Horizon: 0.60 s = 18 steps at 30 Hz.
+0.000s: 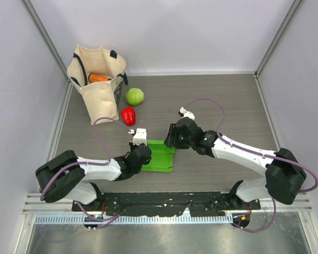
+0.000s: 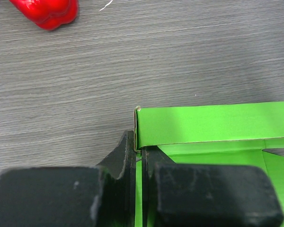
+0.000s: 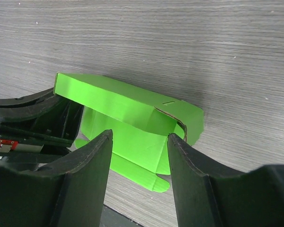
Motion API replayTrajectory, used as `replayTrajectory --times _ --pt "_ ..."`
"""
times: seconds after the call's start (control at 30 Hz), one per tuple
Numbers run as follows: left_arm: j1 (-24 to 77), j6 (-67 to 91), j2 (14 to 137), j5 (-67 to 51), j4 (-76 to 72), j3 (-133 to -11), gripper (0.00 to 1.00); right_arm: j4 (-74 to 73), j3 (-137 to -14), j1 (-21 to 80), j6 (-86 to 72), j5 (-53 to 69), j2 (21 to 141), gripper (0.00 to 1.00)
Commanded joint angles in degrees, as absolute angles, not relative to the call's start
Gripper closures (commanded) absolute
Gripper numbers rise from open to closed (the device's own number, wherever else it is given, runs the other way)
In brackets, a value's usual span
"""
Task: Fold the paper box
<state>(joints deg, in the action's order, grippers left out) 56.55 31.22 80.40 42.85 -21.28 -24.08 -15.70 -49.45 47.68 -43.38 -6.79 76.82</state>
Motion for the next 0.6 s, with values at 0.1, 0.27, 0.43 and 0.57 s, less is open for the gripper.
replayTrajectory --times 0.1,0.27,0.43,0.57 --pt "56.3 31.5 79.7 43.0 -19.3 -24.0 1.0 -7.8 -51.7 47.5 -44.6 -3.6 80.3 0.45" --pt "56.2 31.6 79.3 42.6 -19.3 -23.6 1.0 -2.0 -48.6 45.8 -48.2 -0.8 80.3 0.46" --pt "56.3 31.7 79.0 42.4 -19.3 -23.5 1.0 8.2 -43.1 43.1 -54.6 5.4 80.1 0.52" --pt "56.3 31.8 78.5 42.2 -19.2 -23.2 1.0 12.8 -40.2 41.8 -58.2 7.0 79.9 0.6"
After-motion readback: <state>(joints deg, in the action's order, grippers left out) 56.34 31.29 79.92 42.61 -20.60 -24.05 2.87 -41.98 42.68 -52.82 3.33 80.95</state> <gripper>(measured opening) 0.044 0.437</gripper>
